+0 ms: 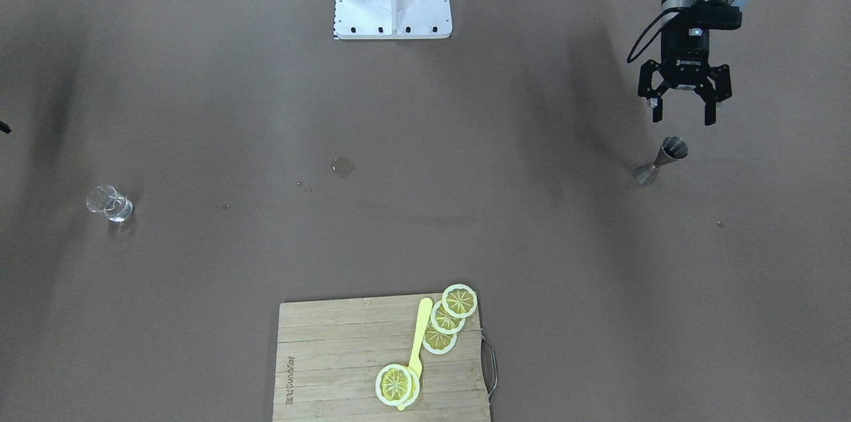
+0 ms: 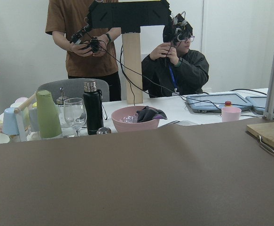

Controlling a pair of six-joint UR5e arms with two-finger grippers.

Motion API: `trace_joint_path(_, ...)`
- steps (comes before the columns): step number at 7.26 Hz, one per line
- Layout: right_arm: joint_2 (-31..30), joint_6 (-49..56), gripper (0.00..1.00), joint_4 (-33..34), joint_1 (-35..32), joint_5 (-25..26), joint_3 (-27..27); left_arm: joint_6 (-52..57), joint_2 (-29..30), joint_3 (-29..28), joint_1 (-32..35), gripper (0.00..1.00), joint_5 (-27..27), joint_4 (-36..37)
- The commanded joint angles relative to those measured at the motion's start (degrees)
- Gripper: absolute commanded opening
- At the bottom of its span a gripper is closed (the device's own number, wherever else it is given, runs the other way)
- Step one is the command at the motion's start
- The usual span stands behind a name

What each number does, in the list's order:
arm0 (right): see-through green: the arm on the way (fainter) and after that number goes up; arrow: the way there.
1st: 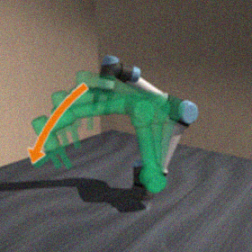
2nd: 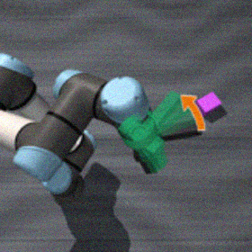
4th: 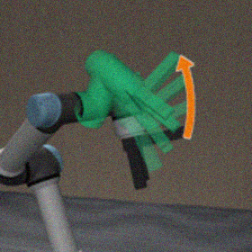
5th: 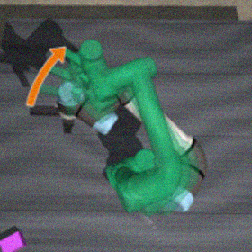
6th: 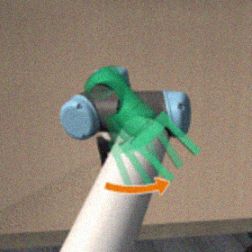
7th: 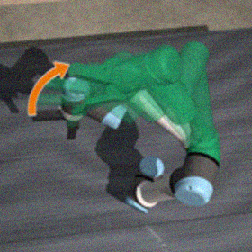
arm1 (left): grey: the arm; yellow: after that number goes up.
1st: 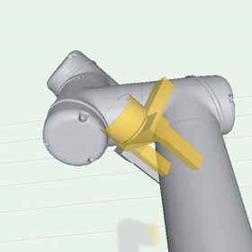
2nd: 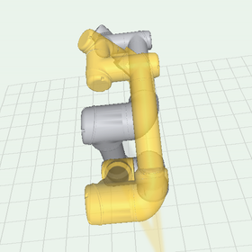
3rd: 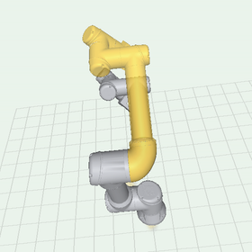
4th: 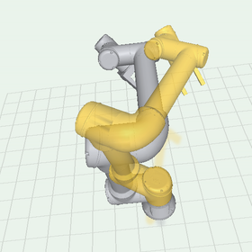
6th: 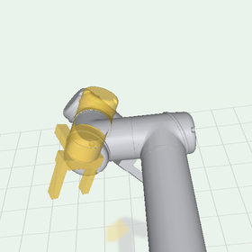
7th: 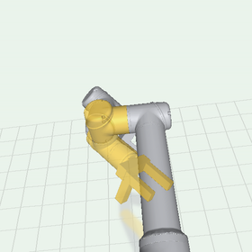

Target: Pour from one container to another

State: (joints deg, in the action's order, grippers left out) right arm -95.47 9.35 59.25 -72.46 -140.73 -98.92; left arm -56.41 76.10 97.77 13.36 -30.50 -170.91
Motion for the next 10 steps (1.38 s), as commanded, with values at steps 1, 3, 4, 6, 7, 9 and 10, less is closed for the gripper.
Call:
trace_joint_path(1, 0.5, 0.1, 1.00, -8.6, 4.1, 1.0, 2.5, -0.2, 4.8, -6.8, -1.2, 0.95, 2.5, -3.4)
trace_joint_path(3, 0.8, -0.6, 1.00, -16.8, 5.7, 2.7, 6.0, -0.1, 5.4, -7.7, -1.3, 0.95, 2.6, -4.9)
trace_joint_path(4, 2.1, -0.6, 1.00, -17.0, 6.6, 5.3, 6.5, -0.3, 5.2, -7.9, -1.4, 0.95, 2.5, -5.7)
trace_joint_path(6, 4.1, -3.2, 1.00, -17.5, 7.8, 7.8, 7.3, -0.4, 5.7, -10.1, -1.4, 0.93, 2.6, -7.2)
trace_joint_path(7, 4.2, -8.0, 1.00, -18.7, 8.6, 7.6, 6.9, -0.5, 6.4, -11.8, -1.5, 0.93, 2.5, -8.1)
trace_joint_path(9, 3.6, -25.3, 0.99, -27.7, 11.7, 8.7, 7.7, -0.4, 7.5, -12.8, -1.6, 0.93, 2.6, -8.0)
trace_joint_path(10, 3.2, -26.6, 1.00, -28.2, 12.8, 11.8, 7.6, -1.4, 7.5, -13.1, -1.4, 0.93, 2.5, -8.0)
